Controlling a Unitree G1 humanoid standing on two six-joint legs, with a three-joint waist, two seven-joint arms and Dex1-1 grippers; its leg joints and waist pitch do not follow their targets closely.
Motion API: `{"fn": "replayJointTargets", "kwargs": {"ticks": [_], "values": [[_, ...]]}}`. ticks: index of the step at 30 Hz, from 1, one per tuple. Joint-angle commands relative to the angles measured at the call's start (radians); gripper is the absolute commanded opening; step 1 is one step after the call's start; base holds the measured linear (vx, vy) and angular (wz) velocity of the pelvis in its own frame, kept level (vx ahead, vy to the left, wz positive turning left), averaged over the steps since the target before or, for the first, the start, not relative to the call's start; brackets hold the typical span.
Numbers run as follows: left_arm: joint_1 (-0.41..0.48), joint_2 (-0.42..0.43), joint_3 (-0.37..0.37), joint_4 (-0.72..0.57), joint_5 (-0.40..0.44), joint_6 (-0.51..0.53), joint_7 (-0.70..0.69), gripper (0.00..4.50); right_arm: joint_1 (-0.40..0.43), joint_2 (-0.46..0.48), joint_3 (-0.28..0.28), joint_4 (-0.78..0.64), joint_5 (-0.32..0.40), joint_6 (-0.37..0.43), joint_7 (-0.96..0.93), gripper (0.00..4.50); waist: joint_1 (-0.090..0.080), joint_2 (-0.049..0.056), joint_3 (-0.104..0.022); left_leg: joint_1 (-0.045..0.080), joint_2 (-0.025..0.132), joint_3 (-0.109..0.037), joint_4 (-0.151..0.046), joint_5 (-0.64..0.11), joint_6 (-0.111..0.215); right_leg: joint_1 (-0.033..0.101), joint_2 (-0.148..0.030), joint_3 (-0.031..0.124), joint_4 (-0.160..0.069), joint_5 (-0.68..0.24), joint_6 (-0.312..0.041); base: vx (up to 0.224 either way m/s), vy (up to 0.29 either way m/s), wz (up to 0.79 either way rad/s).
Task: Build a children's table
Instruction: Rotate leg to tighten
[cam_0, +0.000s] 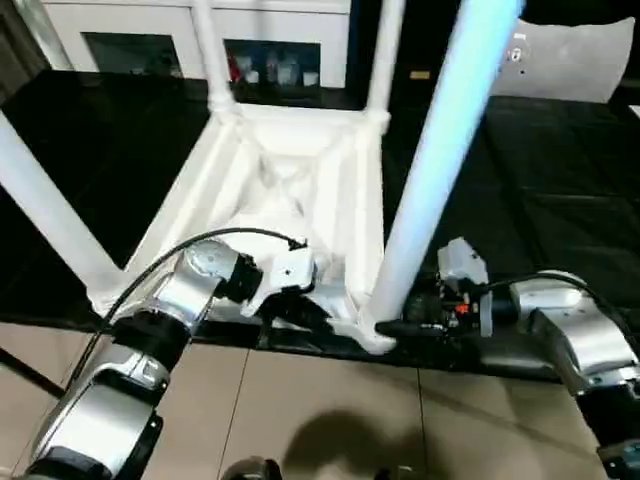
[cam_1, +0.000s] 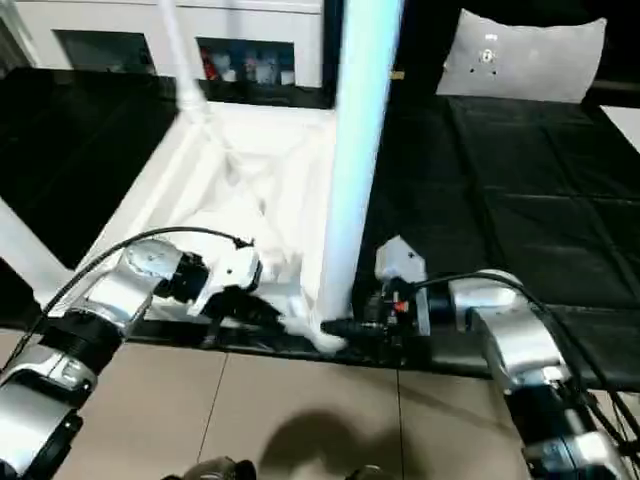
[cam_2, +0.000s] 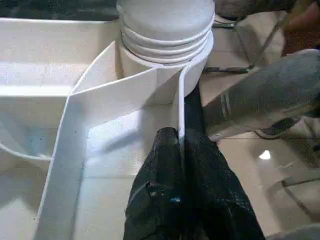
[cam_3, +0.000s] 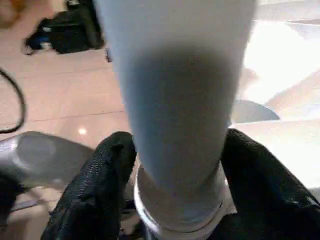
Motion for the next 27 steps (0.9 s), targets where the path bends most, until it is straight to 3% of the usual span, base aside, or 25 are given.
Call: {"fn": "replayJointTargets", "kwargs": {"ticks": [1, 6, 15, 18, 19, 22, 23, 24, 26, 27], "values": [[0.009, -0.006, -0.039, -0.025, 0.002, -0.007, -0.053, 0.00, -0.016, -0.013, 0.012, -0.011, 0.025, 0.012, 0.042, 2.61, -0.005, -0.018, -0.075, 0.038, 0.072, -0.025, -0.066, -0.168, 0.106, 0.036, -0.053, 0.023, -0.054, -0.116, -0.288, 0.000, 0.000, 0.00], [0.008, -0.003, -0.040, -0.023, 0.001, -0.010, -0.058, 0.00, -0.021, -0.011, 0.019, -0.009, 0.034, 0.023, 0.071, 2.10, -0.002, -0.021, -0.075, 0.037, 0.071, -0.025, -0.067, -0.170, 0.097, 0.036, -0.053, 0.022, -0.055, -0.133, -0.281, 0.000, 0.000, 0.00], [0.006, -0.007, -0.028, -0.021, -0.008, 0.003, -0.052, 0.00, 0.002, -0.008, 0.030, -0.036, 0.057, 0.053, 0.086, 1.96, -0.001, -0.021, -0.072, 0.037, 0.070, -0.026, -0.067, -0.176, 0.094, 0.035, -0.053, 0.023, -0.056, -0.148, -0.276, 0.000, 0.000, 0.00], [0.002, -0.024, -0.015, -0.021, -0.012, 0.020, -0.016, 0.00, 0.016, 0.019, 0.012, -0.060, 0.071, 0.087, 0.028, 1.95, -0.002, -0.024, -0.071, 0.037, 0.071, -0.026, -0.069, -0.190, 0.085, 0.034, -0.053, 0.024, -0.059, -0.173, -0.270, 0.000, 0.000, 0.00], [-0.011, -0.044, -0.002, -0.019, -0.006, 0.056, 0.042, 0.00, 0.017, 0.063, -0.004, -0.073, 0.058, 0.132, -0.080, 1.95, -0.001, -0.021, -0.069, 0.037, 0.069, -0.026, -0.071, -0.186, 0.078, 0.031, -0.051, 0.023, -0.059, -0.180, -0.268, 0.000, 0.000, 0.00], [-0.047, -0.092, 0.027, -0.016, -0.001, 0.163, 0.165, 0.00, 0.006, 0.165, -0.039, -0.085, 0.006, 0.218, -0.335, 1.95, -0.016, -0.022, -0.065, 0.038, 0.064, -0.032, -0.078, -0.252, 0.034, 0.025, -0.054, 0.024, -0.069, -0.300, -0.240, 0.000, 0.000, 0.00], [-0.065, -0.119, 0.040, -0.015, 0.009, 0.199, 0.239, 0.00, -0.003, 0.217, -0.054, -0.086, -0.015, 0.244, -0.439, 1.95, -0.026, -0.010, -0.058, 0.035, 0.062, -0.038, -0.083, -0.290, 0.001, 0.024, -0.054, 0.024, -0.073, -0.361, -0.218, 0.000, 0.000, 0.00], [-0.076, -0.141, 0.050, -0.012, 0.014, 0.217, 0.290, 0.00, -0.006, 0.246, -0.056, -0.086, -0.039, 0.249, -0.499, 1.95, -0.040, -0.019, -0.057, 0.034, 0.061, -0.040, -0.085, -0.325, -0.023, 0.023, -0.053, 0.024, -0.078, -0.400, -0.199, 0.000, 0.000, 0.00], [-0.086, -0.164, 0.062, -0.009, 0.018, 0.236, 0.344, 0.00, -0.009, 0.275, -0.055, -0.085, -0.063, 0.254, -0.557, 1.95, -0.061, -0.017, -0.059, 0.032, 0.058, -0.044, -0.087, -0.347, -0.039, 0.023, -0.050, 0.022, -0.081, -0.407, -0.185, 0.000, 0.000, 0.00], [-0.104, -0.204, 0.083, 0.004, 0.021, 0.273, 0.438, 0.00, -0.019, 0.331, -0.066, -0.077, -0.086, 0.278, -0.654, 1.95, -0.071, -0.017, -0.060, 0.030, 0.056, -0.043, -0.087, -0.351, -0.036, 0.023, -0.047, 0.022, -0.081, -0.383, -0.187, 0.000, 0.000, 0.00]]}}
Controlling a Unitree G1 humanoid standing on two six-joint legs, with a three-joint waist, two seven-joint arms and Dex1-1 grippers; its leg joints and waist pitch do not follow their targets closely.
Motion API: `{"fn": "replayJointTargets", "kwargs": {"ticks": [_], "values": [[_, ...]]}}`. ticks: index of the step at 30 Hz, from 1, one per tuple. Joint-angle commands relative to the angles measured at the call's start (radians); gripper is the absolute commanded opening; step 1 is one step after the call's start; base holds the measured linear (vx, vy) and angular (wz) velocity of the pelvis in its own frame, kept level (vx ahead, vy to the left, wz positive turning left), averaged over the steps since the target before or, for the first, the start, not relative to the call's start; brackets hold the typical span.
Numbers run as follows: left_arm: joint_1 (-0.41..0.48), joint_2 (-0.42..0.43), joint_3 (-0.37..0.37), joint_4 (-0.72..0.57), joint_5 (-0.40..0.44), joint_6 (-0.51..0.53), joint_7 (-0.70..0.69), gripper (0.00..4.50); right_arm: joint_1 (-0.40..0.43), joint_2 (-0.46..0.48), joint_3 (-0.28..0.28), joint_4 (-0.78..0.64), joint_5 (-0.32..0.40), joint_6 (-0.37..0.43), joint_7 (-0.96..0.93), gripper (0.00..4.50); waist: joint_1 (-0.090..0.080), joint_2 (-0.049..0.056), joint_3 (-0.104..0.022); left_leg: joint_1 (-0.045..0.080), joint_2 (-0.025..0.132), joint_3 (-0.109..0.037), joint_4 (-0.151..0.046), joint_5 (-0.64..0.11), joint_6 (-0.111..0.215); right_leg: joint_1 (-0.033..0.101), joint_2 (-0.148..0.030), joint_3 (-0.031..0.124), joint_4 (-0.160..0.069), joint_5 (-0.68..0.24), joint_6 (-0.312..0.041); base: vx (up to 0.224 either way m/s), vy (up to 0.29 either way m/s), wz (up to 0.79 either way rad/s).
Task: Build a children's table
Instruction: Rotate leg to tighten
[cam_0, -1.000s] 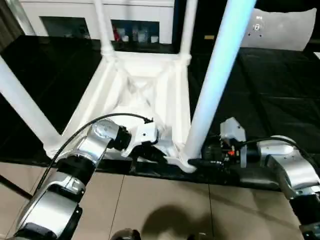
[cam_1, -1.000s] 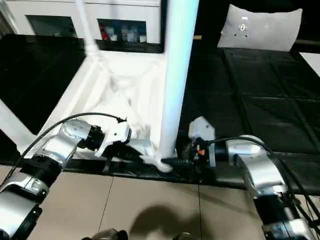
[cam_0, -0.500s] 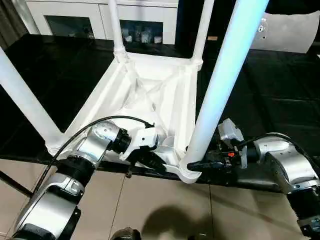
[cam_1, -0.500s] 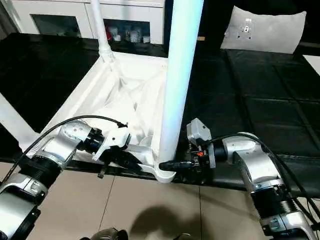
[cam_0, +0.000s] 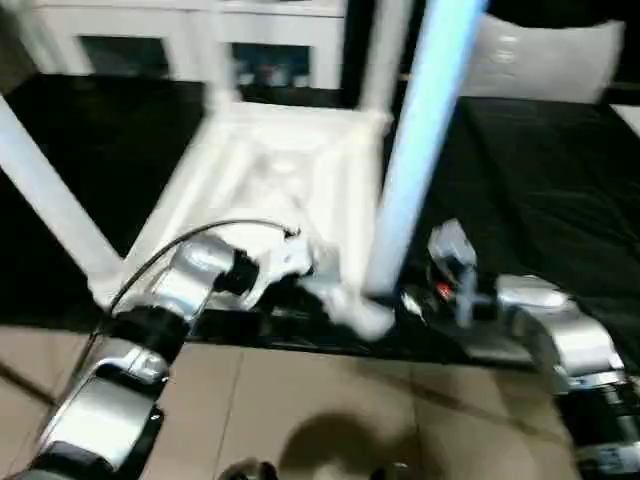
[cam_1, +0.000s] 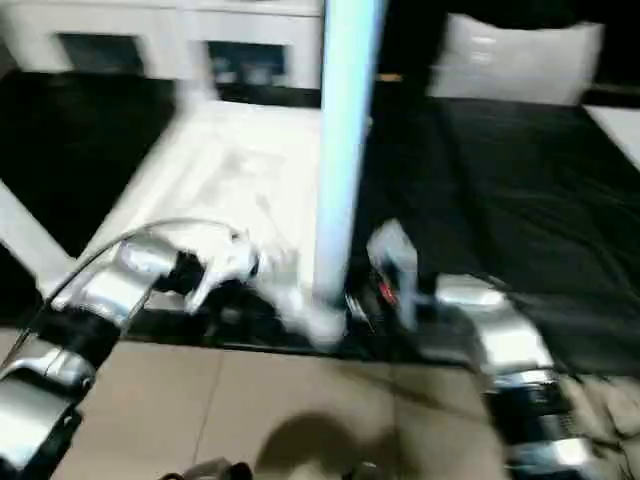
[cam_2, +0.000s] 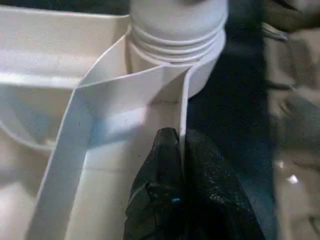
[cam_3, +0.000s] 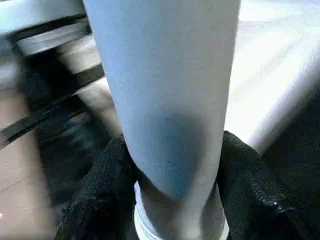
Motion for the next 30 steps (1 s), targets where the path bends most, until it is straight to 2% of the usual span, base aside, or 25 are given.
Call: {"fn": "replayJointTargets", "kwargs": {"ticks": [1, 2, 3, 4, 6, 7, 8, 11, 13, 17, 18, 23, 24, 25, 26, 27, 28, 30], "values": [[-0.062, -0.125, 0.033, -0.011, -0.030, 0.052, 0.180, 0.00, -0.045, 0.150, 0.056, 0.011, -0.029, 0.063, -0.190, 1.95, -0.003, -0.004, -0.061, 0.028, 0.055, -0.044, -0.089, -0.348, -0.033, 0.025, -0.048, 0.022, -0.082, -0.362, -0.199, 0.000, 0.000, 0.00], [-0.077, -0.160, 0.055, 0.003, -0.026, 0.076, 0.274, 0.00, -0.069, 0.211, 0.032, 0.035, -0.047, 0.078, -0.302, 1.95, -0.014, -0.003, -0.062, 0.027, 0.051, -0.042, -0.086, -0.347, -0.033, 0.021, -0.046, 0.022, -0.083, -0.346, -0.207, 0.000, 0.000, 0.00], [-0.077, -0.160, 0.055, 0.003, -0.026, 0.076, 0.274, 0.00, -0.069, 0.211, 0.032, 0.035, -0.047, 0.078, -0.302, 1.94, -0.020, -0.006, -0.063, 0.026, 0.049, -0.042, -0.086, -0.346, -0.033, 0.022, -0.046, 0.021, -0.085, -0.348, -0.208, 0.000, 0.000, 0.00], [-0.082, -0.172, 0.062, 0.007, -0.022, 0.084, 0.307, 0.00, -0.081, 0.244, 0.017, 0.044, -0.051, 0.087, -0.356, 1.94, -0.018, -0.005, -0.066, 0.030, 0.048, -0.043, -0.082, -0.331, -0.019, 0.024, -0.046, 0.021, -0.089, -0.347, -0.200, 0.000, 0.000, 0.00], [-0.087, -0.188, 0.070, 0.007, -0.014, 0.094, 0.343, 0.00, -0.100, 0.296, -0.010, 0.054, -0.049, 0.100, -0.437, 1.94, -0.020, -0.003, -0.066, 0.024, 0.049, -0.039, -0.081, -0.282, 0.010, 0.027, -0.044, 0.024, -0.086, -0.266, -0.212, 0.000, 0.000, 0.00], [-0.086, -0.189, 0.066, -0.003, -0.006, 0.097, 0.337, 0.00, -0.100, 0.305, 0.002, 0.045, -0.056, 0.080, -0.438, 1.94, -0.021, -0.003, -0.069, 0.021, 0.049, -0.037, -0.080, -0.245, 0.034, 0.033, -0.042, 0.021, -0.082, -0.201, -0.223, 0.000, 0.000, 0.00], [-0.086, -0.189, 0.066, -0.003, -0.006, 0.097, 0.337, 0.00, -0.100, 0.305, 0.002, 0.045, -0.056, 0.080, -0.438, 2.50, -0.020, -0.002, -0.070, 0.022, 0.050, -0.036, -0.078, -0.233, 0.042, 0.033, -0.043, 0.022, -0.080, -0.177, -0.228, 0.000, 0.000, 0.00], [-0.076, -0.166, 0.048, -0.021, 0.011, 0.099, 0.319, 0.00, -0.074, 0.286, 0.004, 0.014, -0.060, 0.058, -0.406, 2.72, -0.017, -0.002, -0.074, 0.021, 0.052, -0.034, -0.073, -0.160, 0.088, 0.042, -0.044, 0.021, -0.069, -0.055, -0.262, 0.000, 0.000, 0.00], [-0.066, -0.140, 0.032, -0.023, 0.029, 0.088, 0.308, 0.00, -0.053, 0.259, 0.000, -0.002, -0.067, 0.044, -0.379, 3.01, -0.012, -0.001, -0.074, 0.022, 0.053, -0.031, -0.071, -0.131, 0.113, 0.044, -0.045, 0.019, -0.066, -0.023, -0.272, 0.000, 0.000, 0.00], [-0.027, -0.082, 0.005, -0.034, 0.042, 0.022, 0.247, 0.00, -0.024, 0.186, -0.029, -0.009, -0.053, 0.025, -0.328, 3.24, -0.005, -0.001, -0.069, 0.024, 0.056, -0.031, -0.074, -0.167, 0.111, 0.045, -0.044, 0.020, -0.071, -0.072, -0.274, 0.000, 0.000, 0.00], [-0.013, -0.064, -0.001, -0.041, 0.041, -0.009, 0.219, 0.00, -0.016, 0.158, -0.028, -0.014, -0.046, 0.008, -0.293, 3.47, -0.005, -0.007, -0.067, 0.025, 0.058, -0.031, -0.076, -0.187, 0.101, 0.041, -0.044, 0.020, -0.074, -0.105, -0.270, 0.000, 0.000, 0.00], [0.032, -0.011, -0.008, -0.066, 0.010, -0.064, 0.092, 0.00, 0.027, 0.030, 0.027, -0.084, 0.011, -0.032, -0.029, 3.69, 0.004, -0.003, -0.062, 0.029, 0.062, -0.033, -0.082, -0.241, 0.078, 0.041, -0.045, 0.023, -0.079, -0.171, -0.252, 0.000, 0.000, 0.00], [0.053, 0.011, -0.022, -0.088, -0.025, -0.104, -0.009, 0.00, 0.037, -0.044, 0.061, -0.098, 0.001, -0.075, 0.081, 3.97, 0.006, -0.003, -0.062, 0.029, 0.063, -0.034, -0.083, -0.248, 0.075, 0.040, -0.045, 0.022, -0.078, -0.177, -0.251, 0.000, 0.000, 0.00], [0.057, 0.019, -0.027, -0.092, -0.031, -0.109, -0.034, 0.00, 0.040, -0.068, 0.075, -0.097, -0.006, -0.100, 0.116, 4.03, 0.006, -0.004, -0.063, 0.030, 0.063, -0.033, -0.082, -0.249, 0.073, 0.041, -0.046, 0.022, -0.077, -0.173, -0.253, 0.000, 0.000, 0.00], [0.057, 0.023, -0.031, -0.093, -0.033, -0.111, -0.040, 0.00, 0.041, -0.078, 0.080, -0.095, -0.007, -0.111, 0.130, 4.05, 0.005, -0.002, -0.060, 0.030, 0.063, -0.032, -0.084, -0.260, 0.074, 0.036, -0.045, 0.023, -0.078, -0.177, -0.254, 0.000, 0.000, 0.00], [0.058, 0.026, -0.033, -0.094, -0.035, -0.113, -0.044, 0.00, 0.041, -0.084, 0.084, -0.094, -0.007, -0.118, 0.139, 4.05, 0.006, -0.002, -0.062, 0.032, 0.064, -0.032, -0.083, -0.265, 0.072, 0.036, -0.046, 0.023, -0.078, -0.180, -0.256, 0.000, 0.000, 0.00], [0.057, 0.041, -0.050, -0.085, -0.034, -0.159, -0.088, 0.00, 0.039, -0.115, 0.095, -0.082, 0.001, -0.127, 0.200, 4.05, 0.006, -0.003, -0.061, 0.032, 0.064, -0.032, -0.083, -0.269, 0.069, 0.035, -0.047, 0.024, -0.079, -0.187, -0.257, 0.000, 0.000, 0.00], [0.059, 0.057, -0.061, -0.084, -0.043, -0.176, -0.144, 0.00, 0.039, -0.154, 0.110, -0.071, 0.016, -0.139, 0.290, 4.05, 0.014, -0.003, -0.063, 0.034, 0.065, -0.032, -0.082, -0.270, 0.070, 0.037, -0.048, 0.024, -0.079, -0.191, -0.259, 0.000, 0.000, 0.00]]}}
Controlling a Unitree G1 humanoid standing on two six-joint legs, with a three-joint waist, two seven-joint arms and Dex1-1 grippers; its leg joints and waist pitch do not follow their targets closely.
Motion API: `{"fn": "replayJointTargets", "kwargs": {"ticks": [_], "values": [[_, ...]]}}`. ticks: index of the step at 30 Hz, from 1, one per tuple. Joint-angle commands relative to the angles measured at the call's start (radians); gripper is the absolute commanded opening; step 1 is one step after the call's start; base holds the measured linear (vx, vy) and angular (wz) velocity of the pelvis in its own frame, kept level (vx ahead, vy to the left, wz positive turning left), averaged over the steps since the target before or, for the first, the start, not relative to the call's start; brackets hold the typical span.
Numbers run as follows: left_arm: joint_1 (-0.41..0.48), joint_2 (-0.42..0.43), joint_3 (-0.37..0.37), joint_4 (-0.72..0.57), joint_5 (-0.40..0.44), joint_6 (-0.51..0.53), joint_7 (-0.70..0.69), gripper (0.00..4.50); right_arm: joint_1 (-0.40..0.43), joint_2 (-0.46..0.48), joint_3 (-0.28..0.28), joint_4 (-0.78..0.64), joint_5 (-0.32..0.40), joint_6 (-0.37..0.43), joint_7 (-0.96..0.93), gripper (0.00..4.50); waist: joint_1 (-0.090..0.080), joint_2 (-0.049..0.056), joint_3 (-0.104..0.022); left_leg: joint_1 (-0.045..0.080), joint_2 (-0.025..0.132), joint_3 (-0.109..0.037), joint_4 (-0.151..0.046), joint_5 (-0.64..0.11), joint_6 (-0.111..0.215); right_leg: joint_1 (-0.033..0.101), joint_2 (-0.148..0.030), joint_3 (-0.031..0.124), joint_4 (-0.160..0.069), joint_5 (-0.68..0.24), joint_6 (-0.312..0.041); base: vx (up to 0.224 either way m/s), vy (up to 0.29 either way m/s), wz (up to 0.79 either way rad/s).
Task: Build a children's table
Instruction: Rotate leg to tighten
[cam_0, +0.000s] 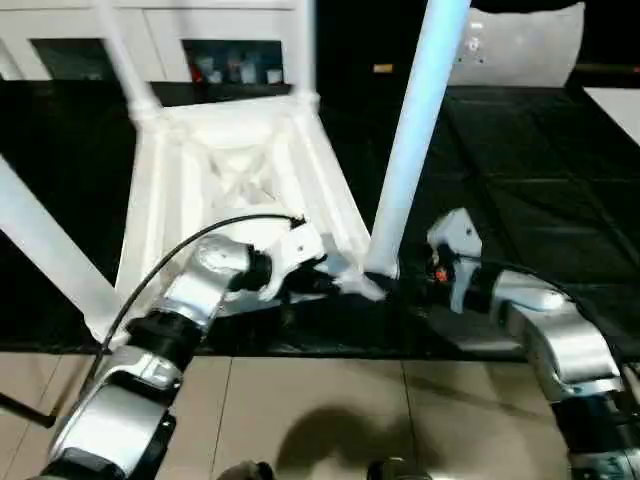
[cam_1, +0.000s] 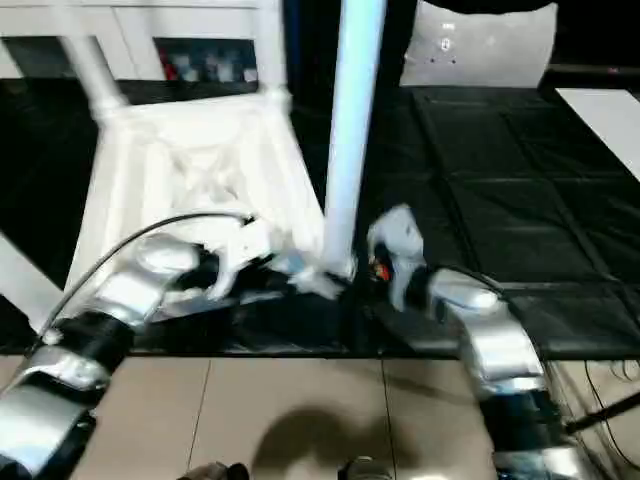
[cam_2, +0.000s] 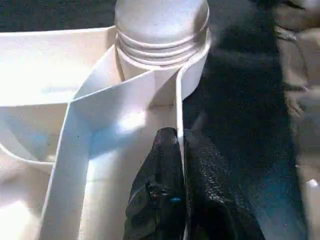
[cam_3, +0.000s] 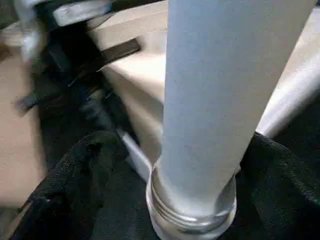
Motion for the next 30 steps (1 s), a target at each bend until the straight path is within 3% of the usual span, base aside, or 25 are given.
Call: {"fn": "replayJointTargets", "kwargs": {"ticks": [1, 5, 9, 10, 21, 30], "values": [[0.000, 0.002, -0.051, -0.023, -0.022, -0.038, -0.099, 0.00, -0.012, -0.022, 0.045, 0.016, 0.026, -0.038, 0.136, 4.05, 0.003, -0.009, -0.063, 0.036, 0.066, -0.029, -0.073, -0.255, 0.074, 0.040, -0.048, 0.027, -0.069, -0.177, -0.257, 0.000, 0.000, 0.00], [-0.007, 0.023, -0.057, -0.016, -0.015, -0.066, -0.149, 0.00, -0.035, -0.056, 0.053, 0.056, 0.057, -0.046, 0.233, 3.70, 0.021, -0.007, -0.067, 0.037, 0.069, -0.025, -0.069, -0.212, 0.090, 0.040, -0.048, 0.025, -0.060, -0.114, -0.282, 0.000, 0.000, 0.00], [-0.010, 0.044, -0.067, -0.016, -0.022, -0.090, -0.216, 0.00, -0.062, -0.079, 0.068, 0.092, 0.074, -0.052, 0.309, 3.51, 0.036, -0.012, -0.067, 0.036, 0.069, -0.024, -0.068, -0.196, 0.096, 0.041, -0.050, 0.024, -0.057, -0.121, -0.284, 0.000, 0.000, 0.00], [-0.010, 0.044, -0.067, -0.016, -0.022, -0.090, -0.216, 0.00, -0.062, -0.079, 0.068, 0.092, 0.074, -0.052, 0.309, 3.25, 0.037, -0.011, -0.068, 0.037, 0.069, -0.024, -0.067, -0.197, 0.095, 0.040, -0.050, 0.023, -0.056, -0.126, -0.284, 0.000, 0.000, 0.00], [-0.003, 0.060, -0.086, -0.020, -0.017, -0.117, -0.266, 0.00, -0.103, -0.070, 0.090, 0.143, 0.110, -0.034, 0.395, 2.33, 0.042, -0.015, -0.069, 0.037, 0.069, -0.024, -0.067, -0.186, 0.089, 0.039, -0.051, 0.024, -0.056, -0.147, -0.277, 0.000, 0.000, 0.00], [-0.002, 0.063, -0.082, -0.019, -0.023, -0.109, -0.264, 0.00, -0.095, -0.058, 0.093, 0.130, 0.126, -0.003, 0.403, 2.00, 0.048, -0.016, -0.070, 0.037, 0.068, -0.023, -0.066, -0.179, 0.088, 0.039, -0.051, 0.024, -0.056, -0.156, -0.273, 0.000, 0.000, 0.00]]}}
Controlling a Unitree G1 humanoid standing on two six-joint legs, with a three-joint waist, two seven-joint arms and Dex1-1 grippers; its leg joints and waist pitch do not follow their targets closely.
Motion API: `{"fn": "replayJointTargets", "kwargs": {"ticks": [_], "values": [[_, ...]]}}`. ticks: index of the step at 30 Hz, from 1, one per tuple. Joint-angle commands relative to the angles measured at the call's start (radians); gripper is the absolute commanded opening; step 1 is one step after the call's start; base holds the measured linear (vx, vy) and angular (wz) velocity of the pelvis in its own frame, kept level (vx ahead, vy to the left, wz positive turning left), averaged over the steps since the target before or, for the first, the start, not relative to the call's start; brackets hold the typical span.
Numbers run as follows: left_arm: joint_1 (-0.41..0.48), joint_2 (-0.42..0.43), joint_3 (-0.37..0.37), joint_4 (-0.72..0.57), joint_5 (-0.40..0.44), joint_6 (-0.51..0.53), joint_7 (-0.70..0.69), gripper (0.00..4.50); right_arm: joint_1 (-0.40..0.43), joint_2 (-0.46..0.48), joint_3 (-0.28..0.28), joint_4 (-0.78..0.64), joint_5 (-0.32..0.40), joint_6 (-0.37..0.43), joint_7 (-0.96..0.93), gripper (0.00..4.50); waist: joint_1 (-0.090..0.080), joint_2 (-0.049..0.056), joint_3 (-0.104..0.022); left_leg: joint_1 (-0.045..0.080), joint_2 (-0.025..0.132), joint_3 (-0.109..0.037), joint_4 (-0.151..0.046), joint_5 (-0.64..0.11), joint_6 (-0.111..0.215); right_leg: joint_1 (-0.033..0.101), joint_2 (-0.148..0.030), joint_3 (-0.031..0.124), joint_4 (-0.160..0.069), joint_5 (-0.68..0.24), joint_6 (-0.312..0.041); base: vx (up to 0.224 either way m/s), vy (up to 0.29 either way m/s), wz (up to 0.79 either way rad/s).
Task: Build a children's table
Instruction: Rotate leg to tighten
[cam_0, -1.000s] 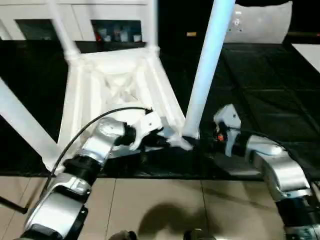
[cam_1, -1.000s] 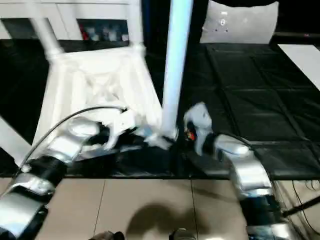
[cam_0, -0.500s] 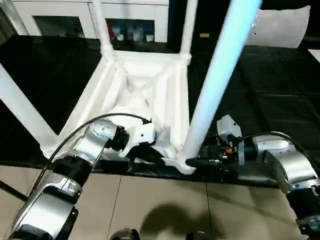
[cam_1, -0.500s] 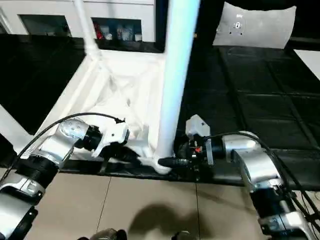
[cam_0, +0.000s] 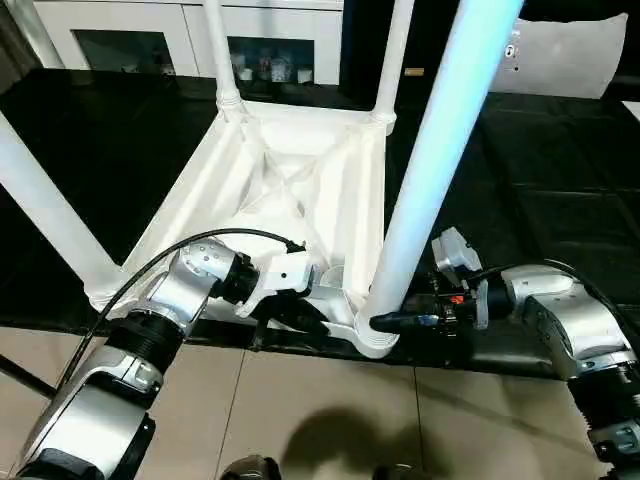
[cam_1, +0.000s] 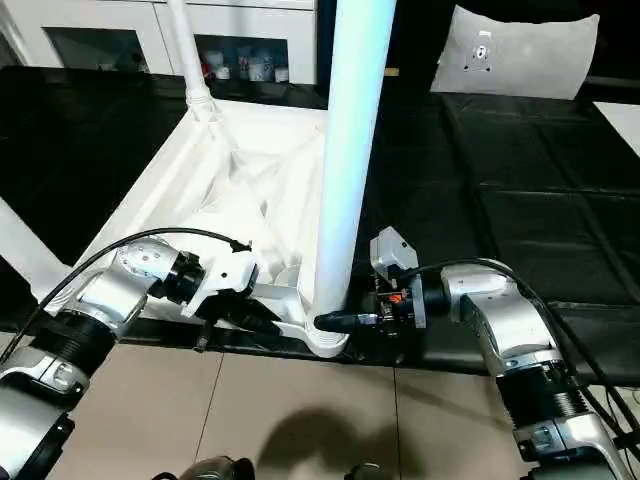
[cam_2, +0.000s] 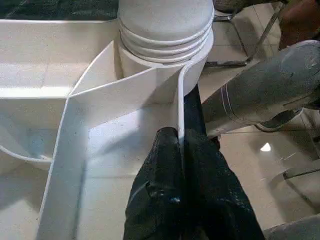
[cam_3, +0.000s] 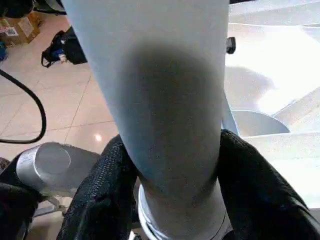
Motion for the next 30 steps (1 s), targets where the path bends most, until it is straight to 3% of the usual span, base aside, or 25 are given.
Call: {"fn": "replayJointTargets", "kwargs": {"ticks": [1, 4, 6, 7, 8, 10, 13, 16, 20, 22, 26, 28, 30], "values": [[-0.004, -0.006, -0.025, -0.017, 0.005, 0.002, -0.022, 0.00, 0.006, 0.014, 0.016, -0.027, 0.031, 0.034, 0.019, 1.99, -0.006, -0.014, -0.071, 0.038, 0.068, -0.024, -0.068, -0.178, 0.088, 0.038, -0.049, 0.024, -0.058, -0.154, -0.273, 0.000, 0.000, 0.00], [-0.018, -0.041, 0.003, -0.021, 0.003, 0.064, 0.072, 0.00, 0.016, 0.075, 0.002, -0.039, 0.003, 0.083, -0.141, 1.99, -0.007, -0.008, -0.070, 0.036, 0.068, -0.024, -0.069, -0.180, 0.084, 0.038, -0.049, 0.025, -0.057, -0.156, -0.273, 0.000, 0.000, 0.00], [-0.032, -0.078, 0.025, -0.026, 0.004, 0.131, 0.156, 0.00, 0.018, 0.144, -0.021, -0.047, -0.025, 0.123, -0.306, 1.99, -0.013, -0.012, -0.066, 0.034, 0.066, -0.025, -0.074, -0.202, 0.065, 0.035, -0.047, 0.025, -0.060, -0.192, -0.265, 0.000, 0.000, 0.00], [-0.037, -0.091, 0.032, -0.028, 0.004, 0.157, 0.183, 0.00, 0.017, 0.173, -0.035, -0.052, -0.027, 0.141, -0.364, 1.99, -0.024, -0.015, -0.063, 0.038, 0.062, -0.030, -0.076, -0.260, 0.028, 0.030, -0.052, 0.026, -0.071, -0.308, -0.238, 0.000, 0.000, 0.00], [-0.041, -0.103, 0.036, -0.031, 0.005, 0.180, 0.203, 0.00, 0.016, 0.193, -0.040, -0.057, -0.035, 0.156, -0.405, 1.99, -0.027, -0.015, -0.064, 0.038, 0.061, -0.033, -0.077, -0.273, 0.017, 0.031, -0.053, 0.025, -0.074, -0.344, -0.227, 0.000, 0.000, 0.00], [-0.050, -0.126, 0.041, -0.037, 0.010, 0.226, 0.247, 0.00, 0.013, 0.234, -0.050, -0.066, -0.055, 0.187, -0.491, 1.99, -0.040, -0.014, -0.062, 0.032, 0.060, -0.039, -0.083, -0.297, -0.007, 0.033, -0.051, 0.024, -0.077, -0.391, -0.198, 0.000, 0.000, 0.00], [-0.066, -0.167, 0.051, -0.038, 0.024, 0.290, 0.332, 0.00, 0.006, 0.299, -0.066, -0.070, -0.092, 0.235, -0.628, 1.98, -0.067, -0.011, -0.063, 0.032, 0.057, -0.040, -0.083, -0.323, -0.018, 0.028, -0.047, 0.025, -0.079, -0.376, -0.193, 0.000, 0.000, 0.00], [-0.098, -0.253, 0.083, -0.014, 0.031, 0.355, 0.491, 0.00, -0.011, 0.411, -0.095, -0.072, -0.137, 0.290, -0.822, 1.98, -0.086, -0.011, -0.065, 0.029, 0.051, -0.037, -0.077, -0.317, -0.009, 0.026, -0.045, 0.026, -0.085, -0.371, -0.190, 0.000, 0.000, 0.00], [-0.122, -0.320, 0.114, 0.019, 0.041, 0.363, 0.634, 0.00, -0.022, 0.496, -0.127, -0.076, -0.137, 0.303, -0.941, 1.98, -0.084, -0.007, -0.070, 0.033, 0.052, -0.036, -0.075, -0.286, 0.005, 0.026, -0.042, 0.027, -0.084, -0.301, -0.201, 0.000, 0.000, 0.00], [-0.122, -0.324, 0.120, 0.016, 0.044, 0.355, 0.648, 0.00, -0.016, 0.497, -0.127, -0.085, -0.137, 0.287, -0.948, 2.67, -0.082, -0.006, -0.072, 0.028, 0.052, -0.035, -0.073, -0.246, 0.029, 0.033, -0.041, 0.026, -0.078, -0.214, -0.215, 0.000, 0.000, 0.00], [-0.113, -0.307, 0.113, 0.001, 0.055, 0.338, 0.632, 0.00, 0.004, 0.472, -0.127, -0.112, -0.137, 0.261, -0.927, 2.81, -0.077, -0.006, -0.075, 0.026, 0.052, -0.032, -0.068, -0.195, 0.068, 0.040, -0.043, 0.026, -0.070, -0.122, -0.239, 0.000, 0.000, 0.00], [-0.103, -0.284, 0.101, -0.010, 0.067, 0.333, 0.604, 0.00, 0.018, 0.441, -0.133, -0.124, -0.148, 0.245, -0.902, 3.15, -0.074, -0.007, -0.072, 0.027, 0.052, -0.031, -0.069, -0.200, 0.072, 0.039, -0.044, 0.025, -0.073, -0.144, -0.240, 0.000, 0.000, 0.00], [-0.092, -0.253, 0.087, -0.018, 0.075, 0.313, 0.562, 0.00, 0.027, 0.398, -0.145, -0.122, -0.152, 0.220, -0.859, 3.19, -0.070, -0.007, -0.071, 0.028, 0.054, -0.031, -0.069, -0.210, 0.070, 0.041, -0.044, 0.025, -0.074, -0.165, -0.234, 0.000, 0.000, 0.00]]}}
